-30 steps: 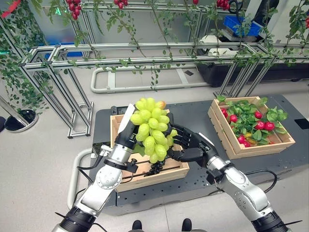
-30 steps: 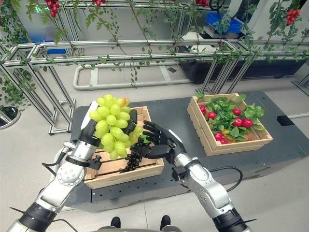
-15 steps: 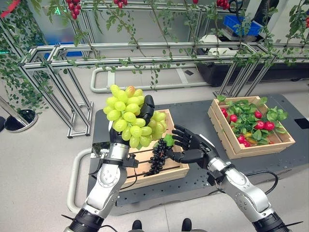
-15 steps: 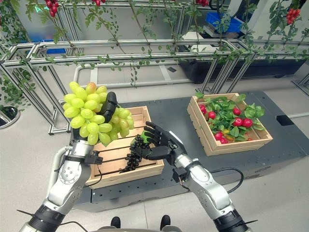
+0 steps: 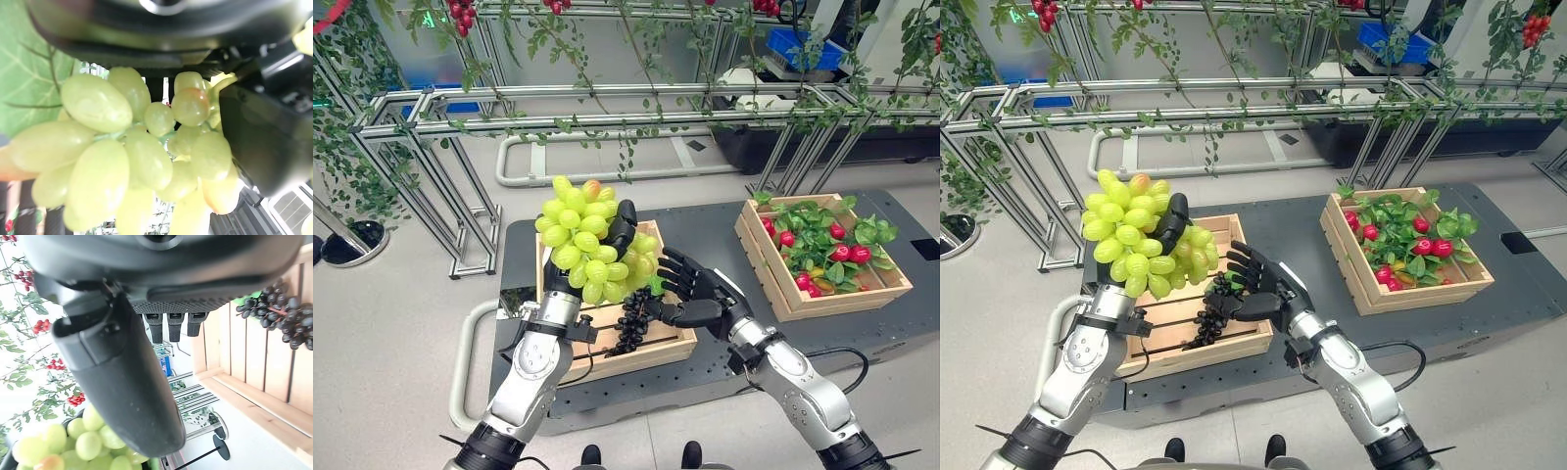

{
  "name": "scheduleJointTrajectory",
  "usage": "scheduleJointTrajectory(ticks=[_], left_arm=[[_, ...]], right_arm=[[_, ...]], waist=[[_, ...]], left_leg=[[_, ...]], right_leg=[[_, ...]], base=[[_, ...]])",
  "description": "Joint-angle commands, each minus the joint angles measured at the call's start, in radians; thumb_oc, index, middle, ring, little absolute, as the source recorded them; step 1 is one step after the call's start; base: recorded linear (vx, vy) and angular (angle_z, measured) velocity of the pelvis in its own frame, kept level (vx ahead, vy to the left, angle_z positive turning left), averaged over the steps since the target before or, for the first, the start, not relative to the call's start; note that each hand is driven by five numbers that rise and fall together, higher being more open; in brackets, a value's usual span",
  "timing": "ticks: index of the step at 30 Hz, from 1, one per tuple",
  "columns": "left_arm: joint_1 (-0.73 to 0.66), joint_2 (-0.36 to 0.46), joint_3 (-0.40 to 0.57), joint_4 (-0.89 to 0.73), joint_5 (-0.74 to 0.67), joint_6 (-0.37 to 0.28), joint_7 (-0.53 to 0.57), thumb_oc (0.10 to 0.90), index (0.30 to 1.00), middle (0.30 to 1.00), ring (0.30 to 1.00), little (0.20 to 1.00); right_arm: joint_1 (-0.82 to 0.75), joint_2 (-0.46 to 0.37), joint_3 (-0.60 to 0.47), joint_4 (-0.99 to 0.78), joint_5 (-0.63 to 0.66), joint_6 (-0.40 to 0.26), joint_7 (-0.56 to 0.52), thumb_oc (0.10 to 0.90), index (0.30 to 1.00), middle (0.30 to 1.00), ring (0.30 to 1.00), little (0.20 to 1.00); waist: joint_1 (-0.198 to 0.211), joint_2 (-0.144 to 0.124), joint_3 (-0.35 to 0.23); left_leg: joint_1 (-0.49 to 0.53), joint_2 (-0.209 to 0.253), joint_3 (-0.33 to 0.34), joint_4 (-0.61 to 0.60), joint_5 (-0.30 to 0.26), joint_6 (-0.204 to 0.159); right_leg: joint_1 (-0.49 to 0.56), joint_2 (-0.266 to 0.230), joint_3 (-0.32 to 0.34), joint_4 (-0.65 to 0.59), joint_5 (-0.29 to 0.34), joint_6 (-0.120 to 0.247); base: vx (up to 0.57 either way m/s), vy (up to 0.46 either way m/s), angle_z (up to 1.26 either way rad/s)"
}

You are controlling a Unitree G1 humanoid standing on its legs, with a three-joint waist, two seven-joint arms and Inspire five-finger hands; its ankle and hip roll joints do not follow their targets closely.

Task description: Pick up the fruits from the basket on one side to the basket on the other side

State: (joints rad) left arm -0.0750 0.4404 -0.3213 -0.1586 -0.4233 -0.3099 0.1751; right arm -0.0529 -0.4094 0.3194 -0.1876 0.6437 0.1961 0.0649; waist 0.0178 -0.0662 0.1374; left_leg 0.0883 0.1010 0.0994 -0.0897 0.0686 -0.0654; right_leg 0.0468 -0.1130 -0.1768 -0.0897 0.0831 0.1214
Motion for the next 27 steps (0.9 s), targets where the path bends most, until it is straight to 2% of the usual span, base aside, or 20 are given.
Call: scheduleJointTrajectory(ticks=[1, 5, 12, 21, 27], left_arm=[[-0.128, -0.016, -0.001, -0.055, 0.03, -0.095, -0.012, 0.4, 0.3, 0.3, 0.3, 0.3], [-0.133, -0.018, -0.007, -0.056, -0.006, -0.085, -0.013, 0.4, 0.3, 0.3, 0.3, 0.3], [-0.128, -0.038, -0.019, -0.068, -0.048, -0.073, -0.009, 0.4, 0.3, 0.3, 0.3, 0.3], [-0.122, -0.047, -0.023, -0.067, -0.092, -0.071, -0.002, 0.4, 0.3, 0.3, 0.3, 0.3], [-0.112, -0.058, -0.023, -0.071, -0.141, -0.066, -0.016, 0.4, 0.3, 0.3, 0.3, 0.3]], right_arm=[[-0.122, 0.042, -0.057, -0.097, 0.111, -0.192, -0.033, 0.8, 0.9, 0.9, 0.9, 0.9], [-0.145, 0.06, -0.056, -0.118, 0.155, -0.236, -0.06, 0.8, 0.9, 0.9, 0.9, 0.9], [-0.156, 0.112, -0.037, -0.134, 0.171, -0.267, -0.107, 0.8, 0.9, 0.9, 0.9, 0.9], [-0.149, 0.131, -0.02, -0.121, 0.189, -0.282, -0.124, 0.8, 0.9, 0.9, 0.9, 0.9], [-0.14, 0.136, -0.005, -0.12, 0.222, -0.258, -0.09, 0.8, 0.9, 0.9, 0.9, 0.9]], waist=[[0.006, 0.008, -0.069], [0.008, 0.011, -0.071], [0.014, 0.016, -0.075], [0.015, 0.017, -0.075], [0.015, 0.017, -0.07]], left_leg=[[0.034, -0.018, -0.006, 0.002, -0.122, 0.012], [0.033, -0.019, -0.006, 0.002, -0.121, 0.012], [0.033, -0.021, -0.008, 0.002, -0.122, 0.015], [0.032, -0.022, -0.008, 0.002, -0.121, 0.017], [0.038, -0.021, -0.007, 0.002, -0.126, 0.016]], right_leg=[[0.035, -0.041, -0.009, 0.009, -0.053, 0.023], [0.034, -0.042, -0.01, 0.011, -0.054, 0.024], [0.034, -0.042, -0.011, 0.012, -0.056, 0.022], [0.032, -0.043, -0.011, 0.014, -0.057, 0.02], [0.041, -0.043, -0.012, 0.011, -0.06, 0.02]], base=[[0.0, 0.0, 0.0], [0.0, 0.0, 0.0], [0.0, 0.0, 0.0], [0.0, 0.0, 0.0], [0.0, 0.0, 0.0]])
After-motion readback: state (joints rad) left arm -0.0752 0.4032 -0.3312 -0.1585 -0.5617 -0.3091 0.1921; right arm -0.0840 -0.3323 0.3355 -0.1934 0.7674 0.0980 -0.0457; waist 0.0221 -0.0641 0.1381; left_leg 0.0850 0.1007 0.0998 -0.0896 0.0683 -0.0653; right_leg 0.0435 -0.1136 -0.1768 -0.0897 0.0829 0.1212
